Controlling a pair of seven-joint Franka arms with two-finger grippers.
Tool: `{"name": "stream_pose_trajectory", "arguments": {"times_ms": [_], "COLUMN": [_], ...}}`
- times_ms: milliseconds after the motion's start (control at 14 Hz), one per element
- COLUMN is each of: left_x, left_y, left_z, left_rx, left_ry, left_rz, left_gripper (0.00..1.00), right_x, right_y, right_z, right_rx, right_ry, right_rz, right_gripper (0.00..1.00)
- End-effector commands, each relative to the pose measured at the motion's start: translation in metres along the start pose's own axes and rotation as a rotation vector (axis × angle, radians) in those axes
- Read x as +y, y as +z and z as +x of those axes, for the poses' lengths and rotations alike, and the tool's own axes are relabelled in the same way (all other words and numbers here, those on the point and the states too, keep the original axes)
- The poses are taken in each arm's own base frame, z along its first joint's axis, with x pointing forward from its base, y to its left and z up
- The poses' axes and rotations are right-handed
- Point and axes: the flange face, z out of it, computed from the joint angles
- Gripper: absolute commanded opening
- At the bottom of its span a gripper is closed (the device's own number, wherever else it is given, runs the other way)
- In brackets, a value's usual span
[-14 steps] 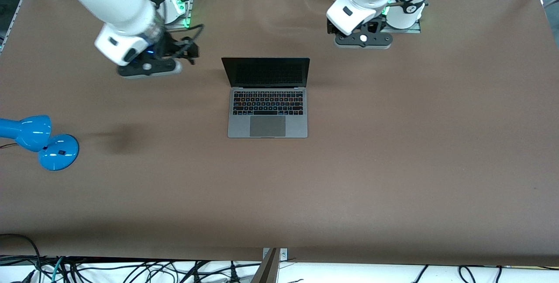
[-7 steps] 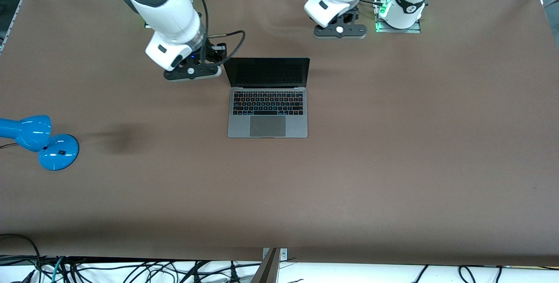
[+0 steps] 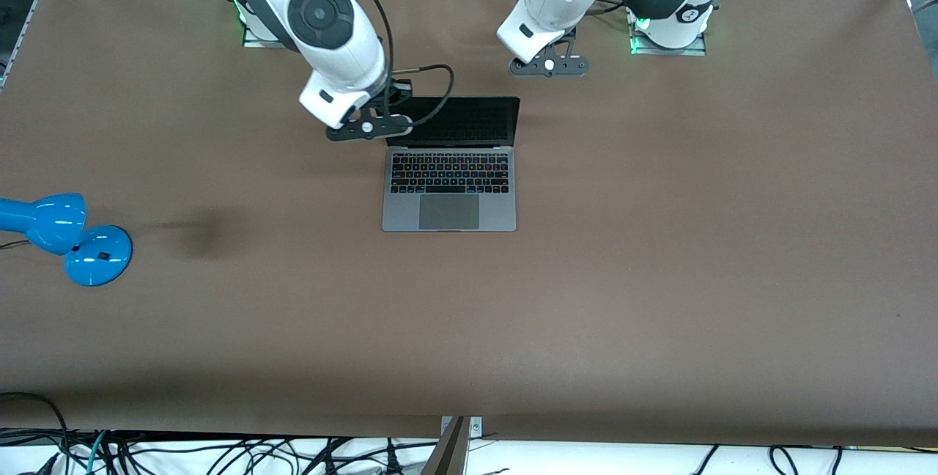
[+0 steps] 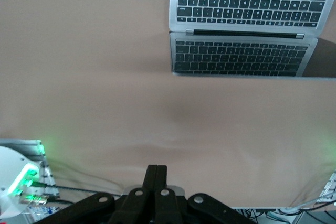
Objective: Close laptop with both arms from behind
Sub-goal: 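Lower both grippers behind the screen and press against its back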
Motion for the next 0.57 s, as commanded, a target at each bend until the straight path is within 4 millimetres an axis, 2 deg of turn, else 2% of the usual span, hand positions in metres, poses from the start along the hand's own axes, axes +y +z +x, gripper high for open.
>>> {"name": "stream_pose_trajectory", "arguments": {"times_ms": [0, 214, 500], "left_x": [0.008, 0.016, 0.022], "left_y": [0.020, 0.034, 0.049], "left_z": [0.009, 0.019, 0.037], "left_rx": [-0.025, -0.032, -0.029], "left_ry": [-0.015, -0.019, -0.020], "left_rz": [-0.041, -0.060, -0.093], "left_gripper": [0.00, 0.00, 0.00], "right_x": [-0.005, -0.009, -0.008], "right_y": [0.017, 0.029, 0.062], "right_z": [-0.001, -0.003, -0.006], "right_rx": [-0.062, -0.118, -0.206], "right_ry": [0.015, 0.021, 0.031], "right_rz": [0.024, 0.059, 0.058], "right_gripper": [0.00, 0.00, 0.00]}}
